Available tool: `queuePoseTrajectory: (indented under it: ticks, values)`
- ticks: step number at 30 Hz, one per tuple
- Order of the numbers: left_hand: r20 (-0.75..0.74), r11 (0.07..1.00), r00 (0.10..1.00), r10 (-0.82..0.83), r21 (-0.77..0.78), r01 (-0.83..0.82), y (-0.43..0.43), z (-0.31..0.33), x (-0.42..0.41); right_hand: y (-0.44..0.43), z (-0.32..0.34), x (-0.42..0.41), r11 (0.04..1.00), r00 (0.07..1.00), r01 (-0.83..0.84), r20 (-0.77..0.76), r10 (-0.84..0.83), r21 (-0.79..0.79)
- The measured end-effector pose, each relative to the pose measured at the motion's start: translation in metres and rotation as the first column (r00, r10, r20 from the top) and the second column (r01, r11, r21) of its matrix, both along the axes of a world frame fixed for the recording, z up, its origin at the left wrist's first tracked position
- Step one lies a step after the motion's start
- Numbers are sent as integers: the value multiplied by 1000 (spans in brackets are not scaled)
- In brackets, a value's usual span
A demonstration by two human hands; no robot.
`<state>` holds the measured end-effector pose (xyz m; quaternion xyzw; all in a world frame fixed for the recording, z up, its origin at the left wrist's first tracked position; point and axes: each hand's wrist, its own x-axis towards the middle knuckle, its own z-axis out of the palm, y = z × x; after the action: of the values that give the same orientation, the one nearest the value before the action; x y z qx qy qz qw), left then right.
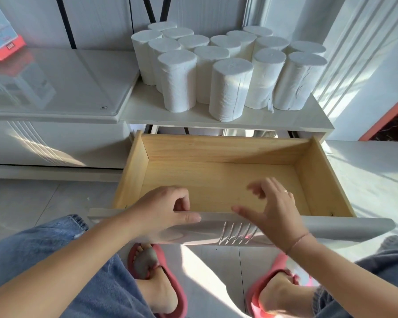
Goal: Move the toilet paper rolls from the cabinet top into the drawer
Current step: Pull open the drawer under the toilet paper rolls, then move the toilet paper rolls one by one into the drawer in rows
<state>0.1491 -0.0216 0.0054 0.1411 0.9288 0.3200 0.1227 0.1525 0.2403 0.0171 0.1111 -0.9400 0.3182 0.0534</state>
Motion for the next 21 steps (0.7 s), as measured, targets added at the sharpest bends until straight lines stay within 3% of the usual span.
queuePoseTrajectory:
  ticks: [3, 6, 10, 14, 18, 21]
  values:
    - [-113, 999, 994, 13, 35, -9, -15, 9, -24, -12, 19, -46, 988, 995, 12, -97, -27, -156]
    - [-215, 986, 962, 169, 51, -162, -41, 10, -55, -30, 39, -110, 963, 993, 46, -93, -73, -265]
    - [-116, 926, 919, 377, 53, -374, -79, -7, -89, -59, 58, -193, 908, 975, 130, -116, -190, -398]
    - [-151, 916, 904, 400, 21, -401, -96, -32, -100, -79, 62, -241, 886, 961, 189, -108, -256, -423]
    - [-37, 923, 923, 383, 61, -381, -97, -47, -101, -85, 63, -242, 888, 948, 206, -141, -286, -412]
    - [-26, 916, 916, 400, 37, -399, -96, -48, -103, -89, 58, -202, 882, 961, 109, -178, -211, -458]
